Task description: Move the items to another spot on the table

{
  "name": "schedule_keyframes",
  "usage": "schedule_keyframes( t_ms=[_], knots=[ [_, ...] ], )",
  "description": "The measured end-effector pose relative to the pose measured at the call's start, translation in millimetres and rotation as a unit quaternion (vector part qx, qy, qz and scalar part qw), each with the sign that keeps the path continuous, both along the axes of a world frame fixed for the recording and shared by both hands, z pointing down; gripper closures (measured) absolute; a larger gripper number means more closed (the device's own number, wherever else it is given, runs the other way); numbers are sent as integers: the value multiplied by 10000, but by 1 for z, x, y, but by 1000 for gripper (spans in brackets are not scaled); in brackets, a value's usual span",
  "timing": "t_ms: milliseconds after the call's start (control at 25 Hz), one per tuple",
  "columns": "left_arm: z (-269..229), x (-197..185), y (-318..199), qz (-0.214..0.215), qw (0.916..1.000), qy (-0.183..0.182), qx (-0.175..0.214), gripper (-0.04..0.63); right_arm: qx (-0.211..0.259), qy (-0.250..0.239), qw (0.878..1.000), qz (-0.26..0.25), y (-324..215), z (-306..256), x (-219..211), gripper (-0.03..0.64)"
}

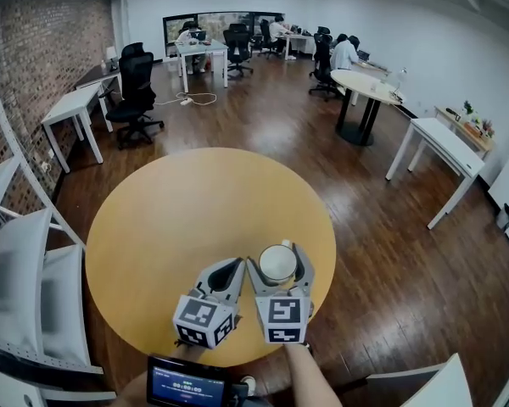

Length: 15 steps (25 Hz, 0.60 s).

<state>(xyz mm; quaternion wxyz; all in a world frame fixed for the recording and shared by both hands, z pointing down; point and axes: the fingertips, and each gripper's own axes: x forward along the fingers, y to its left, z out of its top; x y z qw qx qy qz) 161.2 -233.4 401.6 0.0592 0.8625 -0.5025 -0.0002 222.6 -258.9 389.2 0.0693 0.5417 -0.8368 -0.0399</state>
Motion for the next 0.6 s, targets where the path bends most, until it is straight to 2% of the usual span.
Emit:
schedule_keyframes(
  t_ms=[320,600],
  knots=[
    [15,41,-12,97,10000,-14,10,594,-80,-48,9999,133,-8,15,41,215],
    [37,58,-16,27,9996,-150,-219,592,-174,-116,9995,241,-16,46,62,216]
  ],
)
